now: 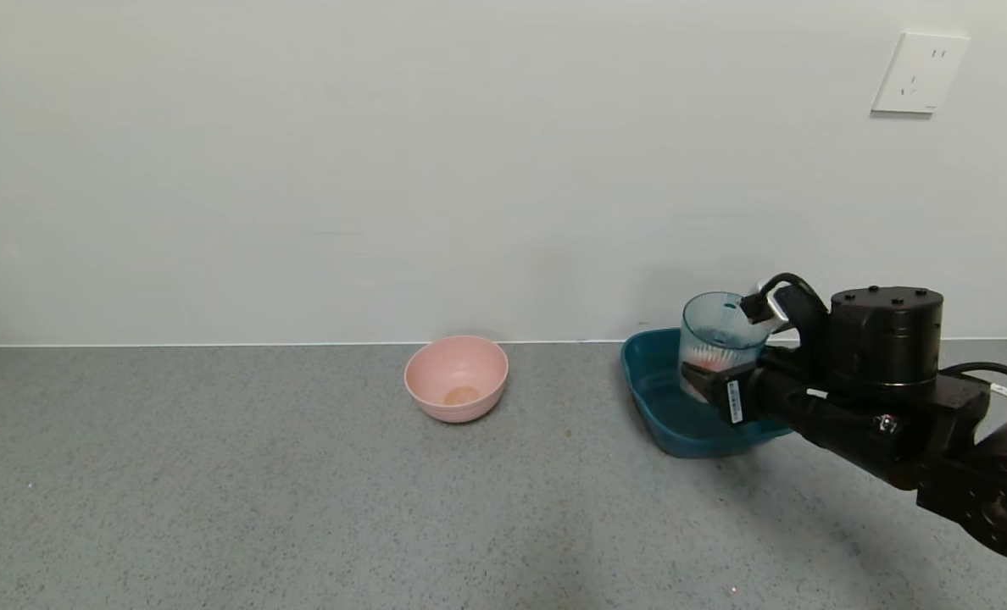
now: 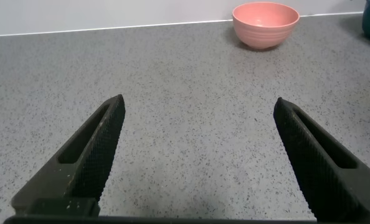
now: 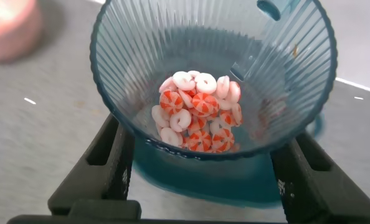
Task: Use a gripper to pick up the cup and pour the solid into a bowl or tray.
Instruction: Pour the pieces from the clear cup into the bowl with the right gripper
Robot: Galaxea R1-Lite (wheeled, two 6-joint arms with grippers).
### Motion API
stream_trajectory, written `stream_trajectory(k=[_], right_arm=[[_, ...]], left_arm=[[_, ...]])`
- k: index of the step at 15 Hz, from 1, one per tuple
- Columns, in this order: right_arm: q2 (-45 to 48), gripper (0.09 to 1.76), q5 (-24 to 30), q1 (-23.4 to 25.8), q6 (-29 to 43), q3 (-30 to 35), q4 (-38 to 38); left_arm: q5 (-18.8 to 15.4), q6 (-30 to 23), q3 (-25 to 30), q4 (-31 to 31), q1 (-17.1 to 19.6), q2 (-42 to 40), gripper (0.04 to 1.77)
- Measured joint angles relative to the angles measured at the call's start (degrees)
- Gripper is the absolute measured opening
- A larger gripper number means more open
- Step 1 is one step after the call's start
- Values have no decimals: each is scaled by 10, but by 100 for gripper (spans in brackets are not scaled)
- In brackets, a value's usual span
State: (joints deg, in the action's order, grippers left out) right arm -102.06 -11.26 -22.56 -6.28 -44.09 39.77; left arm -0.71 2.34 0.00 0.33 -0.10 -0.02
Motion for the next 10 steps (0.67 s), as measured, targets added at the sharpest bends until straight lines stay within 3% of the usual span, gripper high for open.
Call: stream_trajectory(k=[5, 10], right_arm=[[22, 131, 1, 59, -138, 28, 38], [37, 131, -12, 76, -252, 43, 55]], left_arm=[[0, 0, 0, 0, 0, 0, 172], [0, 0, 0, 0, 0, 0, 172]])
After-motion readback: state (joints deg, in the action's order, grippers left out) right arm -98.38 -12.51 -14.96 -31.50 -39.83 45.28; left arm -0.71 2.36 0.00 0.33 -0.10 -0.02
